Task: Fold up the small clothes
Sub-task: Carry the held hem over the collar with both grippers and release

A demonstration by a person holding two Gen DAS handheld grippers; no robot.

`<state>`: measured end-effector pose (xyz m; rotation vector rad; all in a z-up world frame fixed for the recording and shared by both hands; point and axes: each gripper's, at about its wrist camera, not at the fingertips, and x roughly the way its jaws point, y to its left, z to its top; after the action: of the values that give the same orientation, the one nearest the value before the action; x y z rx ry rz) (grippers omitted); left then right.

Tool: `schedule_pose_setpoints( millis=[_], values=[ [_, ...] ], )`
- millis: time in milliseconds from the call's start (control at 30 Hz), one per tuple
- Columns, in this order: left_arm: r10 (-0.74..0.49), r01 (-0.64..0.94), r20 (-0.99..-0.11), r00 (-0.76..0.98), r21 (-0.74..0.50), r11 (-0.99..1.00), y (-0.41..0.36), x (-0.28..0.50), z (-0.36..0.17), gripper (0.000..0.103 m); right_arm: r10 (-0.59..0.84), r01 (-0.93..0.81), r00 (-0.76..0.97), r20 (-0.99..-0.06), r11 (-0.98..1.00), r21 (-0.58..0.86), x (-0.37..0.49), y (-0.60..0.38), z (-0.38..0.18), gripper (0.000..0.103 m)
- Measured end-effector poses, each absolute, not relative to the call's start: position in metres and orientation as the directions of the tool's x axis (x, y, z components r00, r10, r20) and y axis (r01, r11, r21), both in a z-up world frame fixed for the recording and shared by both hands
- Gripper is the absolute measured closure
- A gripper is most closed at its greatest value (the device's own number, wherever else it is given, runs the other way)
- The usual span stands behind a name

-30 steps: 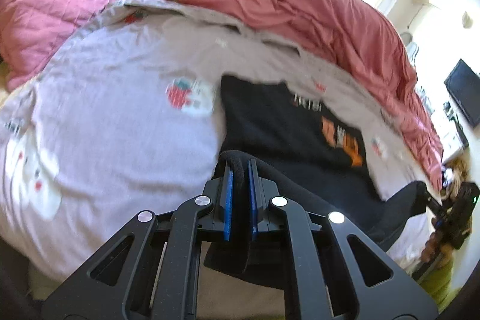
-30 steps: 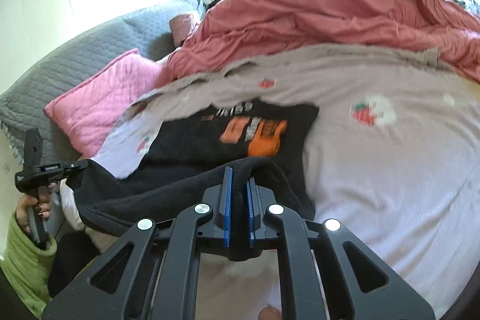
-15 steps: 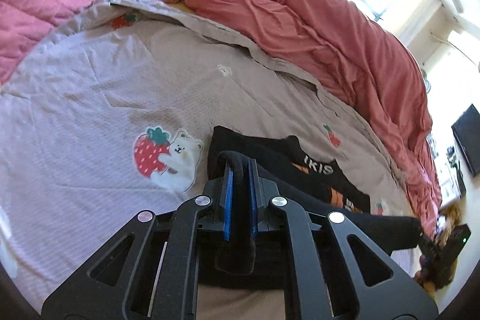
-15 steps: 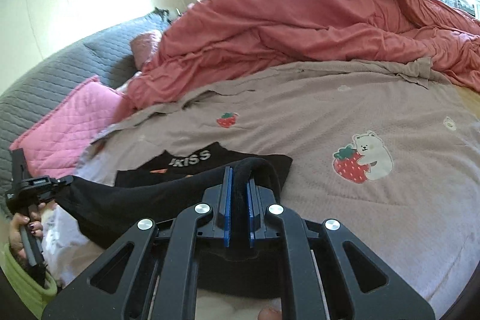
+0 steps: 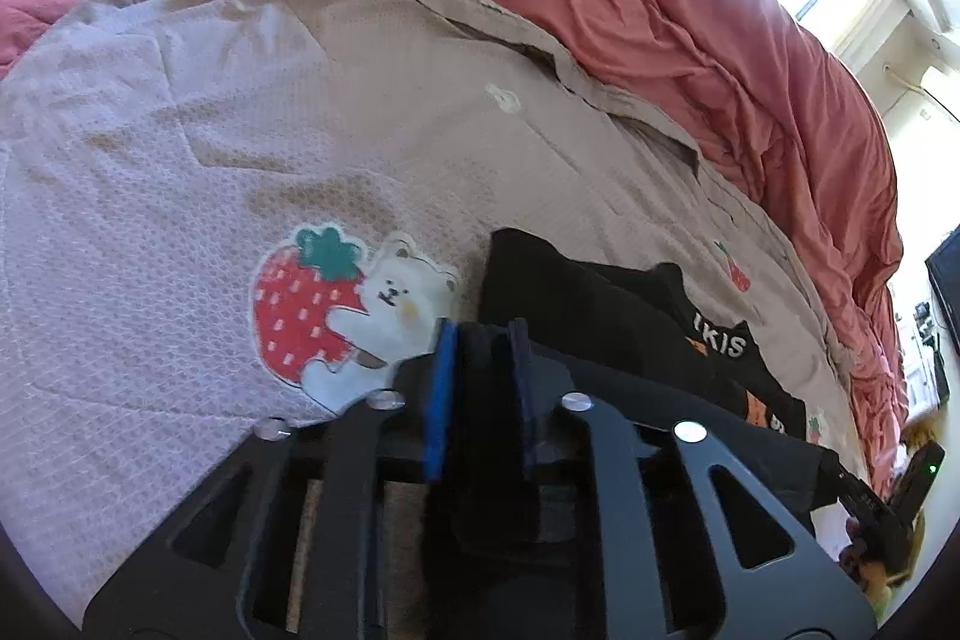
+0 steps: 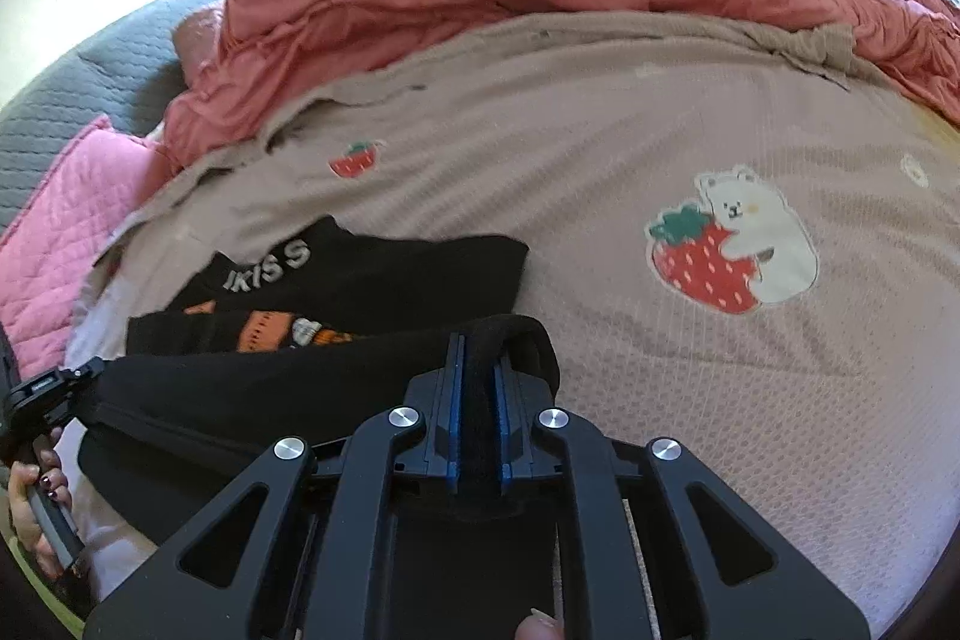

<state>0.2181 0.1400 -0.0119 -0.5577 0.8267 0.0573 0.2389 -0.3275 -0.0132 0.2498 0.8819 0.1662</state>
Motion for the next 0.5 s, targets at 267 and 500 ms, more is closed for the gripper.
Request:
schedule_pose_setpoints(
  millis=[267,500],
  values=[
    [-0.11,-0.221,-0.658,0.745,-0.399,0.89,0.14,0.192,0.021,0.078,0.143,-0.045,0.688,-0.711,0.987,0.156,0.217,-0.317,0.008,0.042],
    [-0.159,-0.073,-0.641,0.751,-0.32,0.944,0.092,0.165,0.044,0.061,0.226,-0.222,0.7,-0.677,0.97,0.094,0.168,-0.275,0.028,0.042]
  ],
)
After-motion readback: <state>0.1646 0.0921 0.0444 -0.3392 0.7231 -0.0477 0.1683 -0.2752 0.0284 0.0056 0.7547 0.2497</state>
